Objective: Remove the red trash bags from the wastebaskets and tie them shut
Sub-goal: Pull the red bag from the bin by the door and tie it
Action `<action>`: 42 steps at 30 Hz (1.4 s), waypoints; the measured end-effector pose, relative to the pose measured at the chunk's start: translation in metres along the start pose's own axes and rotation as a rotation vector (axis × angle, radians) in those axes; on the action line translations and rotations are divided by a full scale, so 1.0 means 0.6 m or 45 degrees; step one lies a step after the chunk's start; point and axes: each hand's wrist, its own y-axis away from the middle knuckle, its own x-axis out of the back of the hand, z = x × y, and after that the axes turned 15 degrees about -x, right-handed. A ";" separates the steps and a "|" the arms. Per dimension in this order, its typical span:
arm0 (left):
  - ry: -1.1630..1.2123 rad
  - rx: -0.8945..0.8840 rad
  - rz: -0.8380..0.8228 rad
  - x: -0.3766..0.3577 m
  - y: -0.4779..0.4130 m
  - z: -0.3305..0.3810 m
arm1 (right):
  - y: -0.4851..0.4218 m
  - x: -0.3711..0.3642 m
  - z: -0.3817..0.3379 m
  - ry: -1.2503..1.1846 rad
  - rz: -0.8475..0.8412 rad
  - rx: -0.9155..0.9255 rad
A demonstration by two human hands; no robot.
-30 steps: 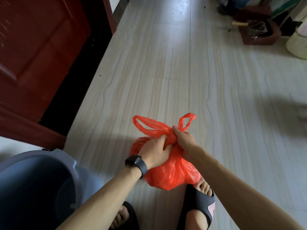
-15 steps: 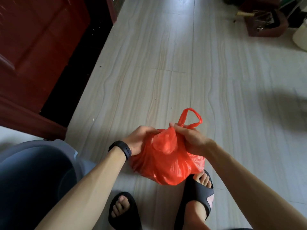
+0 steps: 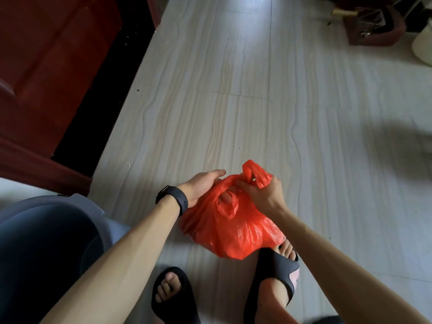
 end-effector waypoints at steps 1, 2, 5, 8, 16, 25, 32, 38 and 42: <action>-0.042 -0.007 0.036 -0.003 0.000 0.003 | -0.004 0.001 0.005 -0.008 -0.015 -0.037; -0.085 -0.009 0.057 -0.005 -0.002 0.004 | -0.005 0.003 0.004 -0.026 -0.036 -0.043; -0.199 -0.022 0.102 -0.015 -0.001 0.005 | -0.002 0.002 0.007 -0.045 -0.080 -0.040; -0.303 -0.117 0.154 -0.024 -0.003 0.000 | 0.007 0.001 0.001 -0.063 -0.100 -0.026; 0.476 -0.354 0.394 -0.037 -0.019 -0.001 | 0.014 -0.004 -0.035 -0.426 -0.341 -0.169; 0.977 -0.323 0.751 -0.044 -0.009 0.028 | 0.021 -0.010 -0.065 -1.099 -0.430 -0.705; 1.031 -0.281 0.901 -0.019 0.002 0.032 | 0.023 0.005 -0.066 -1.174 -0.443 -0.754; 0.762 -0.223 1.109 0.049 0.018 -0.010 | 0.026 0.073 0.003 -0.737 -0.089 -0.871; 0.604 -0.293 1.129 0.049 0.016 -0.042 | 0.031 0.075 0.015 -0.666 -0.076 -0.916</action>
